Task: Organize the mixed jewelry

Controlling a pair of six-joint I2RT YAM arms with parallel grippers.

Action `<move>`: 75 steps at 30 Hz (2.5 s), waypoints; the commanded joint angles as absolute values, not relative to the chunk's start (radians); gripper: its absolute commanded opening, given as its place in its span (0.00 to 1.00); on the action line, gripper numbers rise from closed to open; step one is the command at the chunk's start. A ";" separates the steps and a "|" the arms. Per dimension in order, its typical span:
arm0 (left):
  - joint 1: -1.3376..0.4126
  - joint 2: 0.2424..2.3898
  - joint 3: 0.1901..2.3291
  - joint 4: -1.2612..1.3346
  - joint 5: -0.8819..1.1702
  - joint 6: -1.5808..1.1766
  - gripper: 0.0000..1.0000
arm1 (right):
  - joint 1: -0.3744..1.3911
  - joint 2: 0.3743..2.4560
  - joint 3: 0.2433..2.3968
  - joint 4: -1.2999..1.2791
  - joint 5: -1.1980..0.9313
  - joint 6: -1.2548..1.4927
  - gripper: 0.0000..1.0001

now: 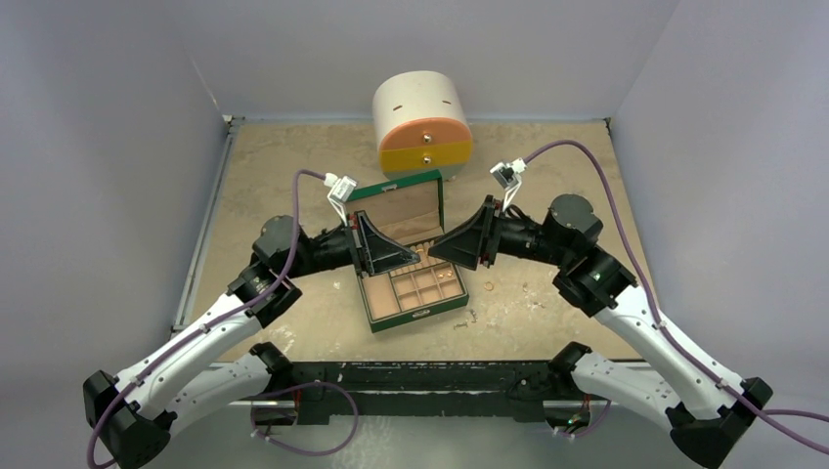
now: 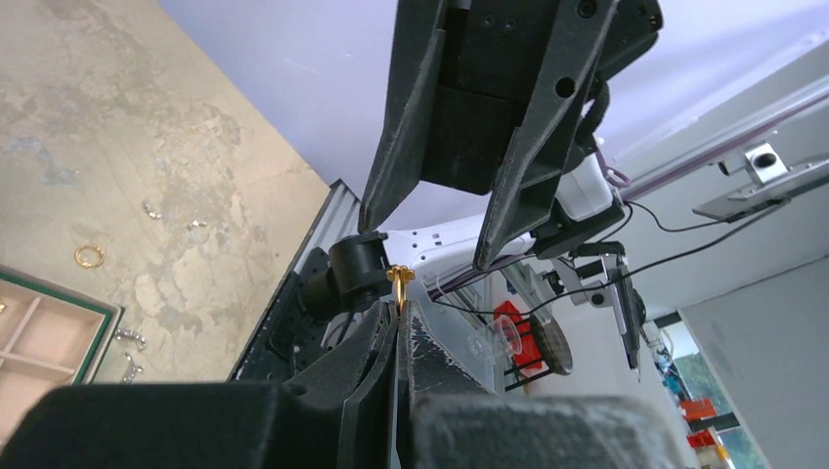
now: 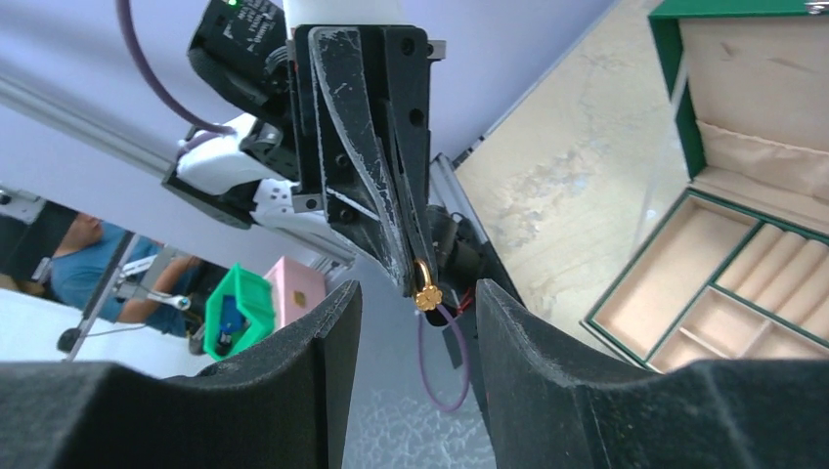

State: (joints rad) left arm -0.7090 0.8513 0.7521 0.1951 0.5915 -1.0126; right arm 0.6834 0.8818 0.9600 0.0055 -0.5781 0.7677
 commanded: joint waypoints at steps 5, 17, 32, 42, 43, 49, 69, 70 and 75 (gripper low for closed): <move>-0.707 0.836 0.753 0.324 0.652 -1.029 0.00 | 0.680 0.914 0.959 0.176 -0.718 0.836 0.49; -0.706 0.848 0.748 0.371 0.664 -1.039 0.00 | 0.680 0.938 0.961 0.214 -0.746 0.859 0.42; -0.706 0.848 0.746 0.396 0.655 -1.042 0.00 | 0.676 0.948 0.964 0.208 -0.757 0.862 0.35; -0.706 0.856 0.747 0.397 0.649 -1.036 0.00 | 0.668 0.941 0.959 0.211 -0.764 0.865 0.27; -0.707 0.856 0.747 0.398 0.648 -1.035 0.00 | 0.668 0.940 0.958 0.210 -0.764 0.866 0.27; -0.707 0.859 0.751 0.400 0.644 -1.035 0.00 | 0.662 0.927 0.956 0.196 -0.761 0.865 0.30; -0.707 0.861 0.755 0.400 0.631 -1.035 0.00 | 0.657 0.913 0.940 0.194 -0.773 0.873 0.25; -0.706 0.861 0.755 0.400 0.631 -1.036 0.00 | 0.655 0.913 0.939 0.195 -0.773 0.873 0.25; -0.706 0.861 0.752 0.400 0.627 -1.034 0.00 | 0.655 0.909 0.936 0.196 -0.775 0.876 0.20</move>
